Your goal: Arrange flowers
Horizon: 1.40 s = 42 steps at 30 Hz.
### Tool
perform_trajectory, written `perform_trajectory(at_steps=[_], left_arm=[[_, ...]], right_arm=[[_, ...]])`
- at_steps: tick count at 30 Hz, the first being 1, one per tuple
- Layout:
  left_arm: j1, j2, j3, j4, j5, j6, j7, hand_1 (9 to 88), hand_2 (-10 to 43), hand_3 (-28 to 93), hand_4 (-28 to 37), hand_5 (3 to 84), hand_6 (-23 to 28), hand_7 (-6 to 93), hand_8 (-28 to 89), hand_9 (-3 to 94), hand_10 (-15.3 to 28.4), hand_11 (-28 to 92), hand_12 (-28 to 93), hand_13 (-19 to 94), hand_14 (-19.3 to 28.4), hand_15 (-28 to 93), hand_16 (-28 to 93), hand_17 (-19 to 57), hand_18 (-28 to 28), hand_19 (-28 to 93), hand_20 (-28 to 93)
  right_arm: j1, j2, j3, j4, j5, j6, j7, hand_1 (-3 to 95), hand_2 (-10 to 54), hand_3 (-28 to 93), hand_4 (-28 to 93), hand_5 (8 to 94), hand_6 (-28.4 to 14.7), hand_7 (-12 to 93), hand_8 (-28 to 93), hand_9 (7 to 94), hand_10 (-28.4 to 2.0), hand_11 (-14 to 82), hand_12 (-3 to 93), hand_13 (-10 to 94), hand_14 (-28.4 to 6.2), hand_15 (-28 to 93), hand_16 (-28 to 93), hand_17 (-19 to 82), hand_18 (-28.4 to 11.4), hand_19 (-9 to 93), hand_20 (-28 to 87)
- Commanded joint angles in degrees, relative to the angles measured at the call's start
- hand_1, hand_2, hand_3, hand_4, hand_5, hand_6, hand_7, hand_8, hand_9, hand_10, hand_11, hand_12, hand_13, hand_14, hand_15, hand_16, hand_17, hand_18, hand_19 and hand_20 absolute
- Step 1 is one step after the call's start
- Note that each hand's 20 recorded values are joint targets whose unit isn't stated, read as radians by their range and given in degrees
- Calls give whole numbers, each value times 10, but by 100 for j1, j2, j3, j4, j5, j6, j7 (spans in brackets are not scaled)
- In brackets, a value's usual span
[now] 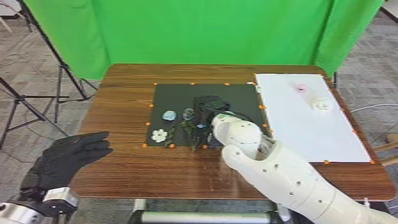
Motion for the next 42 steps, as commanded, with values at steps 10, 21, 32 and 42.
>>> perform_trajectory(at_steps=[10, 21, 32, 42], left_arm=[[110, -40, 40, -47, 27, 75, 35, 277, 56, 788, -171, 510, 157, 139, -84, 414, 233, 377, 106, 291, 284, 615, -126, -94, 226, 590, 160], [158, -30, 33, -59, 14, 112, 100, 277, 56, 789, -171, 509, 157, 139, -84, 415, 233, 377, 105, 291, 284, 615, -126, -94, 226, 591, 159], [420, -96, 63, -105, -5, 227, 232, 277, 57, 788, -171, 510, 157, 139, -84, 415, 233, 377, 105, 291, 284, 615, -126, -94, 226, 592, 159], [680, -44, 27, -184, -46, 400, 486, 277, 55, 790, -172, 510, 157, 139, -83, 414, 233, 378, 106, 291, 284, 615, -126, -94, 225, 590, 158]], right_arm=[[479, 224, -311, 195, -436, 187, 358, 373, -94, 828, -283, 688, -41, 226, -126, 709, -152, 381, 206, 658, -113, 760, 214, 207, -237, 817, 129], [574, 231, -265, 170, -433, -60, 390, 371, -95, 827, -283, 679, -51, 218, -124, 692, -166, 377, 202, 643, -124, 766, 209, 196, -249, 813, 134], [721, 567, -304, -228, -44, -196, 414, 335, -72, 818, -280, 644, -62, 207, -121, 651, -185, 372, 200, 622, -141, 770, 209, 189, -259, 807, 137], [896, 1850, 53, -623, 472, -318, 279, 309, -46, 827, -268, 587, -74, 171, -110, 591, -206, 300, 178, 586, -152, 770, 190, 184, -258, 803, 136]])
